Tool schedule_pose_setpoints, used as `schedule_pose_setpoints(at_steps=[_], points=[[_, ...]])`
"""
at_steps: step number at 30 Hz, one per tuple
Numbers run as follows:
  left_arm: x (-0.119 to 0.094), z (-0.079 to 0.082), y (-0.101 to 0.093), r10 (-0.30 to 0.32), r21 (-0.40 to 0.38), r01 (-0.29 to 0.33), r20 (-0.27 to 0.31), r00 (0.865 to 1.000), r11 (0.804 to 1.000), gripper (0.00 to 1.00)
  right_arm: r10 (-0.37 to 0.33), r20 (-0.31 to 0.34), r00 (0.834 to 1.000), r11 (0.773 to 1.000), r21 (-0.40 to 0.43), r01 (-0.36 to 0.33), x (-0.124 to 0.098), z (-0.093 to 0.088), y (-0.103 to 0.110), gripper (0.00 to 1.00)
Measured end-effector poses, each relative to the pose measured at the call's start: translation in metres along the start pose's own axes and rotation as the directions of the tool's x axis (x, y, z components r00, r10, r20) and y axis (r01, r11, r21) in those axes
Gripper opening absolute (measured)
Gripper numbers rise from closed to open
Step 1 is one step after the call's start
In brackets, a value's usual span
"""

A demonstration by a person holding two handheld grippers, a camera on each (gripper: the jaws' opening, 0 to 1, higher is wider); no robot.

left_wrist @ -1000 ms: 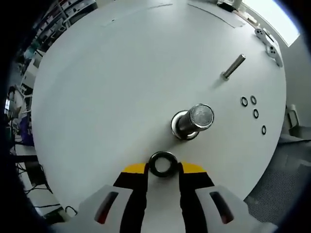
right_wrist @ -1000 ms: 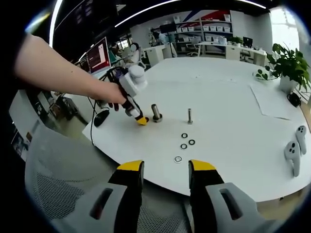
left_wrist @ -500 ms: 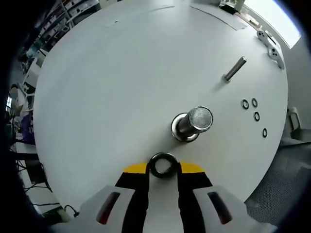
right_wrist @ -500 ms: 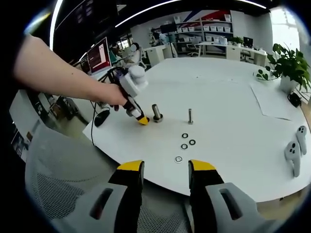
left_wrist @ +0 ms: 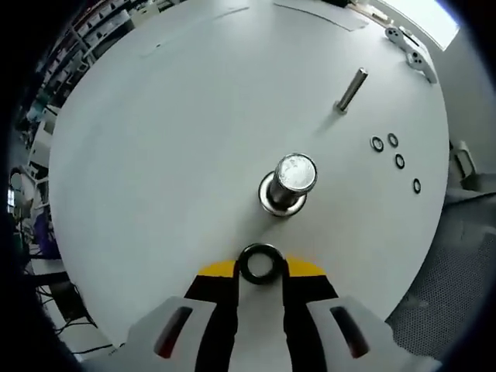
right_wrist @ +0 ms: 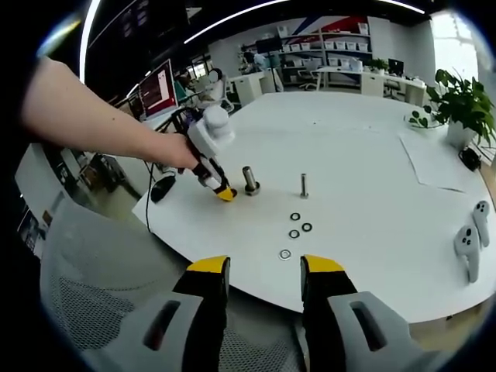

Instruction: Place the washer onto the threaded stud by aligning its center hole with the stud, sliding it down to the base, and recovering from edge contact or off-axis alignment until the washer reaches the visible bottom stop.

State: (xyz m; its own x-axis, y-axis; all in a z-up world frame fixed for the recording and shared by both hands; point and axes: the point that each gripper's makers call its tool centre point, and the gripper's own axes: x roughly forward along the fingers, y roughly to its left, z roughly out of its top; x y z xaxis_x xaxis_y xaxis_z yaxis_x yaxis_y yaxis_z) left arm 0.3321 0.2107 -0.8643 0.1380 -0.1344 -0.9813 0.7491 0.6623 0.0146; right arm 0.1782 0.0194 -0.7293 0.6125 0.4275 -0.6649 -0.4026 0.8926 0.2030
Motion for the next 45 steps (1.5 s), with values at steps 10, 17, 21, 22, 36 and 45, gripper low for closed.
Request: schedule_pose_setpoints(at_steps=[10,17,21,22,36,45], points=[[-0.012,0.004,0.005,-0.007,0.058,0.006,0.023,1.000,0.998,0.19,0.002,-0.004,1.000,1.000,-0.003,-0.002,0.001,-0.001,0.001,0.39],[-0.028,0.018,0.010,-0.014,0.064,0.010,0.067,0.998,0.998,0.19,0.002,-0.005,1.000,1.000,-0.005,-0.003,0.000,-0.001,0.001,0.39],[-0.041,0.030,0.010,-0.024,0.080,0.016,0.103,0.994,0.997,0.19,0.004,-0.004,1.000,1.000,-0.002,-0.004,0.000,-0.001,0.001,0.39],[-0.045,0.034,0.011,-0.023,0.088,0.013,0.112,0.993,0.996,0.19,0.005,-0.004,1.000,1.000,-0.005,-0.005,0.000,-0.001,0.001,0.39],[-0.066,0.069,-0.009,-0.052,0.158,0.025,0.170,0.984,0.987,0.19,0.007,0.002,1.000,1.000,-0.001,-0.007,0.000,0.001,0.002,0.39],[-0.059,0.073,-0.016,-0.055,0.210,0.024,0.141,0.989,0.977,0.19,0.010,0.006,1.000,1.000,0.002,-0.010,0.000,0.001,0.002,0.39]])
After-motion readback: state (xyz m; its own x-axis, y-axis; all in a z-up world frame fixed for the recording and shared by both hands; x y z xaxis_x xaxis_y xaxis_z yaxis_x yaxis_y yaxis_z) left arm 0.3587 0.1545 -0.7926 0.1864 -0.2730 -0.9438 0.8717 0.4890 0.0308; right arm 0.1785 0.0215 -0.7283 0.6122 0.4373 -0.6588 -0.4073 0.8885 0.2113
